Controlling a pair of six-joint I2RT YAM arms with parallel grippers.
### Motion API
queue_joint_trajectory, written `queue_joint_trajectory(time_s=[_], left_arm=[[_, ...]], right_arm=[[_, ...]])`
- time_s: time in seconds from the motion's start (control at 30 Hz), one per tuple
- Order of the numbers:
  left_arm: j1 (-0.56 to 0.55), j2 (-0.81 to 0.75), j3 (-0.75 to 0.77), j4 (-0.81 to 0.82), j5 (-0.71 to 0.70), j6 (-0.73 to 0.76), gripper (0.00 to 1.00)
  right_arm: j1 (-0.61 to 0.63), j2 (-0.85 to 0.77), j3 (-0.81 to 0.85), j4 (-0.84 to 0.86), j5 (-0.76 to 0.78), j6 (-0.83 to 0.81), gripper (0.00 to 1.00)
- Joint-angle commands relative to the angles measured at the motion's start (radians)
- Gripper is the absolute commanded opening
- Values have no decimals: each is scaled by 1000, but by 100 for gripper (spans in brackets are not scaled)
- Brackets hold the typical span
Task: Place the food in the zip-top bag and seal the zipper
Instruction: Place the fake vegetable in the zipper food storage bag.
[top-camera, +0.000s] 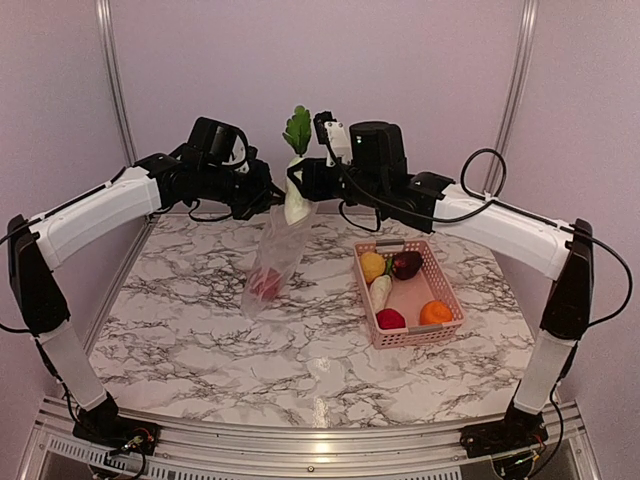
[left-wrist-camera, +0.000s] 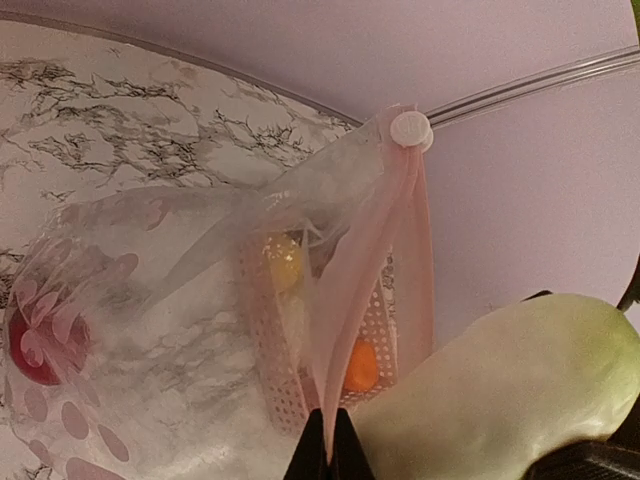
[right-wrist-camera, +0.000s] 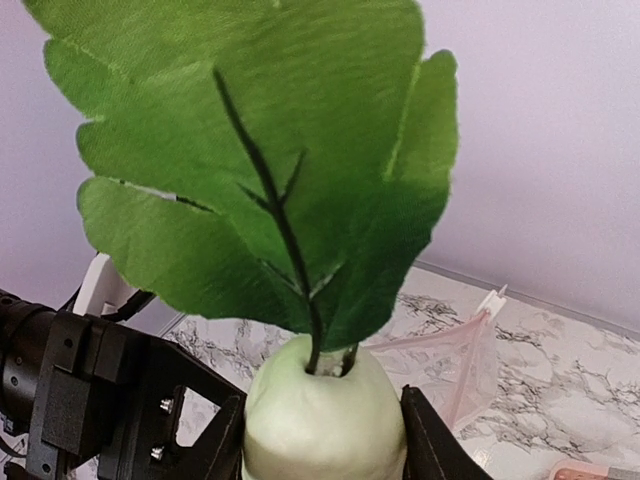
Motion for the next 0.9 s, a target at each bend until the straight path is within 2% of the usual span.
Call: queue_joint_trajectory(time_s=[0.0, 0.1, 0.17, 0.33, 0.43, 0.73, 0.87], left_arm=[[-2, -34, -8, 33, 2, -7, 0], [-2, -31, -8, 39, -1, -7, 0], [-2, -29, -8, 41, -3, -5, 0], [-2, -31, -26, 42, -9, 2, 0], [-2, -38, -45, 47, -13, 8, 0], [-1, -37, -56, 43, -19, 28, 0], [2, -38, 12, -14, -38, 115, 0]], right_arm=[[28, -43, -4, 17, 41, -14, 4], [28, -35, 22, -37, 38, 13, 16], [28, -31, 49, -75, 33, 26, 33], [27, -45, 129, -180, 73, 61, 67], [25, -48, 174, -228, 74, 63, 81], [18, -92, 190, -280, 106, 69, 83], [4, -135, 142, -292, 115, 67, 82]])
